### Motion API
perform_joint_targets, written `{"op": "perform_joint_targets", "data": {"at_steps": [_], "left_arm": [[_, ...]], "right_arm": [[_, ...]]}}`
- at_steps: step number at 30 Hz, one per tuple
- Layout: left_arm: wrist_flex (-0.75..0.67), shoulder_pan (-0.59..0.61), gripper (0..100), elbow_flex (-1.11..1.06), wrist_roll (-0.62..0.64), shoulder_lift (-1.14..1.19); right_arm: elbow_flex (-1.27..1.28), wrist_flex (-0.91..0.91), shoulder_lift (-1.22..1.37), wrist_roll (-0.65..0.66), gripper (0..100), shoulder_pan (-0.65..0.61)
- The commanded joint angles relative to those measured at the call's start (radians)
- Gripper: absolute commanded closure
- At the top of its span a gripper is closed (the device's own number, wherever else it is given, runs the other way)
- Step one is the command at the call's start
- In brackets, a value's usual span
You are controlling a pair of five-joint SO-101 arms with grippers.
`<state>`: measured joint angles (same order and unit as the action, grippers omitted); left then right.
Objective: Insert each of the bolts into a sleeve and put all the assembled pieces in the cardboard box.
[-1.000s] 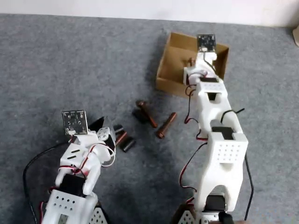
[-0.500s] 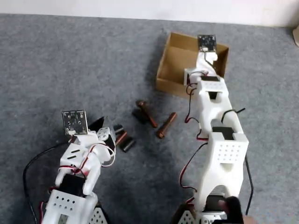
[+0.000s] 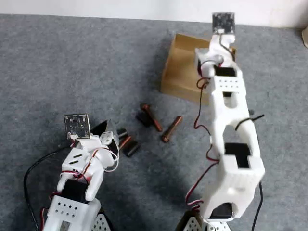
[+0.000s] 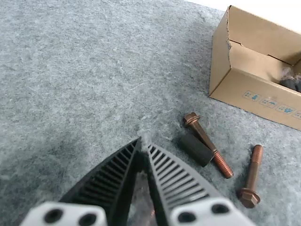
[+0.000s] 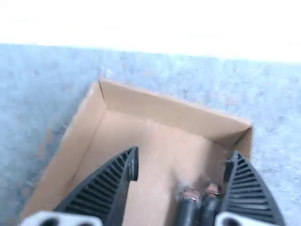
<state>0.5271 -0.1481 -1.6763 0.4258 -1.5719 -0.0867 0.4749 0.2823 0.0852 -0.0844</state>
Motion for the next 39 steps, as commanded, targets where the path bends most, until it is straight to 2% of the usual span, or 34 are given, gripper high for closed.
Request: {"op": "perform_joint_targets", "data": {"at_steps": [1, 10, 15, 20, 28, 33, 39], "left_arm": [[0.000, -0.016, 99, -0.001, 0.002, -0.008], [0.000, -0.010, 99, 0.001, 0.002, -0.008], [0.000, -0.010, 99, 0.001, 0.002, -0.008], [0.000, -0.008, 99, 0.001, 0.000, -0.008], [0.000, -0.007, 99, 0.001, 0.000, -0.008], [0.000, 0.056, 99, 0.008, 0.000, -0.008], [0.006, 0.131, 99, 0.028, 0.003, -0.008]], "right_arm": [[0.018, 0.061, -0.159, 0.006, 73.5, 0.005], [0.242, 0.357, -0.513, 0.006, 73.5, -0.012], [0.406, 0.535, -0.722, 0.012, 73.5, -0.058], [0.552, 0.634, -0.866, 0.011, 73.5, -0.127], [0.777, 0.634, -0.938, 0.014, 73.5, -0.366], [0.840, 0.516, -0.937, 0.014, 73.5, -0.533], [0.869, 0.426, -0.846, 0.068, 73.5, -0.608]]}}
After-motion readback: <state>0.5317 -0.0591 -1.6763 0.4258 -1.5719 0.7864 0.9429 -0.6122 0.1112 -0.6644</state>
